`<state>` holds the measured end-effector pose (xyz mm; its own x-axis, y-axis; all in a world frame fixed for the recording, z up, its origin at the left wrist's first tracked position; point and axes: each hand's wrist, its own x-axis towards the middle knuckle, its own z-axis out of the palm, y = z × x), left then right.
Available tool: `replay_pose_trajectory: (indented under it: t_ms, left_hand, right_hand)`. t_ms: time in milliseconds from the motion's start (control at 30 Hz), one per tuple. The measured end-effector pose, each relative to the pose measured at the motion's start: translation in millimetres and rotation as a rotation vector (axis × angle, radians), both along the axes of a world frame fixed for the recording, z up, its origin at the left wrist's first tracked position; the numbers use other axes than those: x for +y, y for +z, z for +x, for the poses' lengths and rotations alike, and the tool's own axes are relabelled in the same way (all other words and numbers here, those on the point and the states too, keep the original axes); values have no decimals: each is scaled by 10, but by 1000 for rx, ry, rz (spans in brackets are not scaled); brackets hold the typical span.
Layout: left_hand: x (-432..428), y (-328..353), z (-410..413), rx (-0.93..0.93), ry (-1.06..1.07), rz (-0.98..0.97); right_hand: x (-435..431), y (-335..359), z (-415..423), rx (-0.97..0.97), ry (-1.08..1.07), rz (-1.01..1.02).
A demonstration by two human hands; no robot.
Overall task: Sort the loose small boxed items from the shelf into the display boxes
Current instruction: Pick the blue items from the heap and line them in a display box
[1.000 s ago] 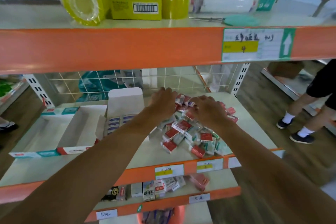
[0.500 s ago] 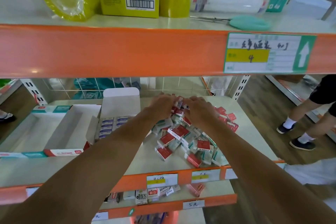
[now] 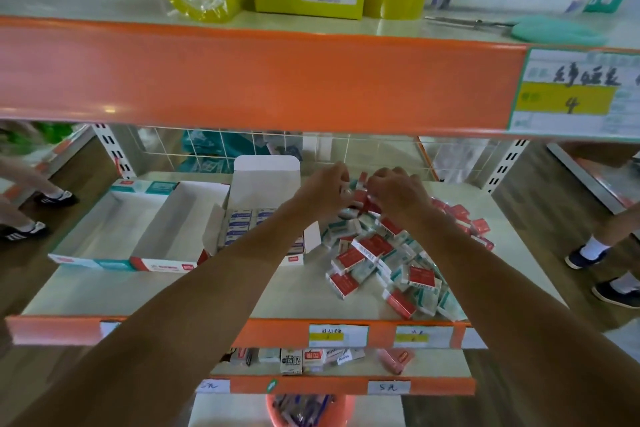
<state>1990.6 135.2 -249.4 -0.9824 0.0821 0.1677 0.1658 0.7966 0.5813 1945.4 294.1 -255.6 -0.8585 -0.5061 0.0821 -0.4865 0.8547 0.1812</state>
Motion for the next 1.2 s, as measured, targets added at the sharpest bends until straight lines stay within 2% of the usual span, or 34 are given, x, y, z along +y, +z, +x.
replay_pose_trajectory:
  t_ms: [133, 333, 467, 600, 733, 967, 1200]
  left_hand:
    - [-88, 18, 81, -93, 65, 103]
    - [-223, 175, 255, -220, 59, 285]
    - [-373, 272, 401, -245, 93, 218]
    - [-558, 314, 583, -238, 112, 178]
    - [-752, 313, 745, -231, 128, 95]
    - [-1041, 278, 997, -225, 141, -7]
    - [-1300, 241, 1208, -273, 115, -99]
  right_hand:
    - [10, -10, -5, 55, 2, -69]
    - [-60, -16, 132, -48, 31, -533]
    - [-198, 71, 334, -146, 66, -731]
    - [-334, 106, 457, -231, 18, -846]
    - [-495, 148, 628, -421, -85, -1089]
    - [-799, 121, 874, -527, -74, -1037]
    - [-999, 149, 1093, -543, 36, -830]
